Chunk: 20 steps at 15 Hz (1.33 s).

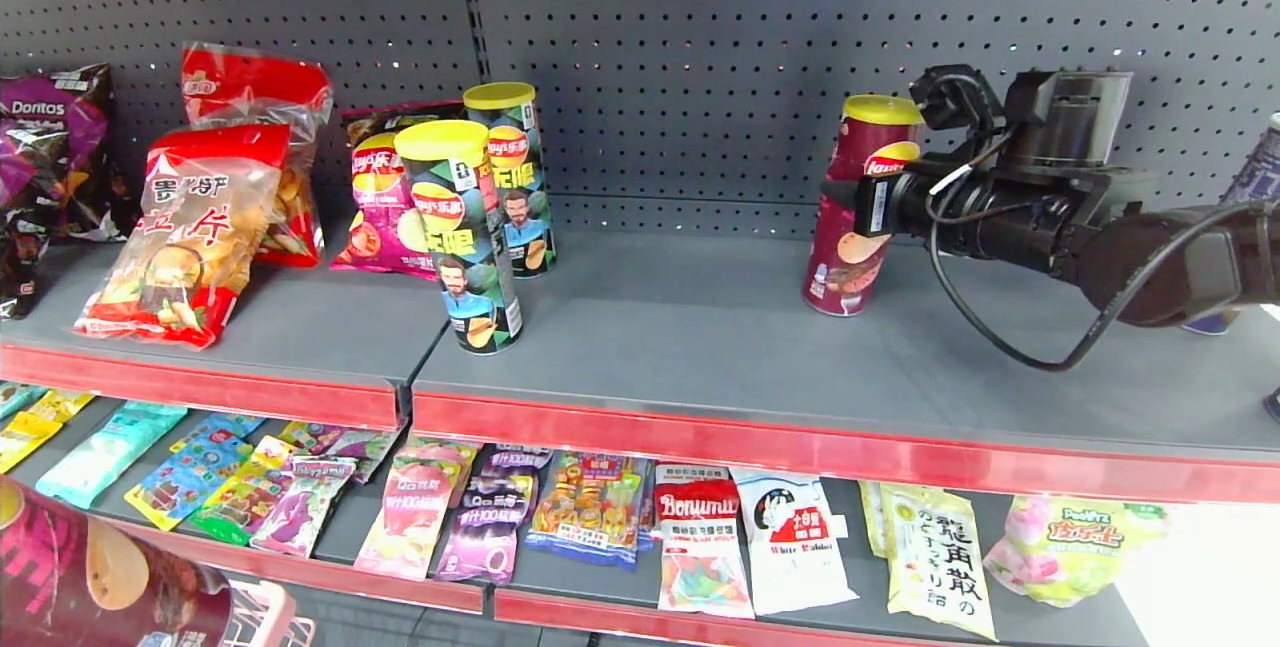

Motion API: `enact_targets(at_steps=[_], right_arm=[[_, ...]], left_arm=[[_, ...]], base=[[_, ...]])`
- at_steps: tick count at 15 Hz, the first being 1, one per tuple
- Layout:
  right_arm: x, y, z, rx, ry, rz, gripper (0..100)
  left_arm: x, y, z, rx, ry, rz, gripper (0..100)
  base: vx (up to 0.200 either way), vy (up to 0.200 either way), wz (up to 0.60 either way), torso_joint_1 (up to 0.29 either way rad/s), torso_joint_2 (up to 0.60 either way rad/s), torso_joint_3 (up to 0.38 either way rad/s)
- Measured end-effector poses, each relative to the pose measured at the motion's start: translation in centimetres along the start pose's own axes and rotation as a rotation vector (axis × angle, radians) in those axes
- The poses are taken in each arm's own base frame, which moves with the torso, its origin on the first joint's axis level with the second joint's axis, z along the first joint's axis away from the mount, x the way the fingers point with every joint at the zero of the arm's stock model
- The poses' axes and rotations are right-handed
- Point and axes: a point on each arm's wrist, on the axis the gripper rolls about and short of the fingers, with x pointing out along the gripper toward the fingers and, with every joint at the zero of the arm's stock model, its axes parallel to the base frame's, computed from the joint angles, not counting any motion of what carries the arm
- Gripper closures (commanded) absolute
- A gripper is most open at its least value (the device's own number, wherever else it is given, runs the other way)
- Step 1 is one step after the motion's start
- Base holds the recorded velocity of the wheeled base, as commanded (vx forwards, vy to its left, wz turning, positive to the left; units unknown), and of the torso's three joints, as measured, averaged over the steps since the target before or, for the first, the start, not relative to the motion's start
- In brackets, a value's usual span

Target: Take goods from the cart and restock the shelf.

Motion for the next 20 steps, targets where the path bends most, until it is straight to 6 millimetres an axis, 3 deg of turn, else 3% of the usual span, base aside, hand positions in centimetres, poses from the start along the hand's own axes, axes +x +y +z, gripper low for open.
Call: enact_targets(at_steps=[6,10,15,20], right_arm=[[-5.2,4.7,1.2,-0.010,-0.022,-0.157,100],[-8.0,7.4,0.3,0.030,-0.051,-0.205,100],[-9.5,9.0,-2.7,0.014,-0.050,-0.238,100],[-9.9,9.0,-3.1,-0.009,-0.035,-0.291,100]], left_arm=[[0.1,0.0,-0.1,-0.003,0.006,-0.002,100],[0.2,0.0,0.0,-0.004,0.010,-0.002,100],[0.2,0.0,0.0,-0.004,0.011,-0.001,100],[0.1,0.0,0.0,-0.002,0.007,0.001,100]], base=[[0.000,0.000,0.00,0.000,0.00,0.000],[0.000,0.000,0.00,0.000,0.00,0.000],[0.000,0.000,0.00,0.000,0.00,0.000],[0.000,0.000,0.00,0.000,0.00,0.000]])
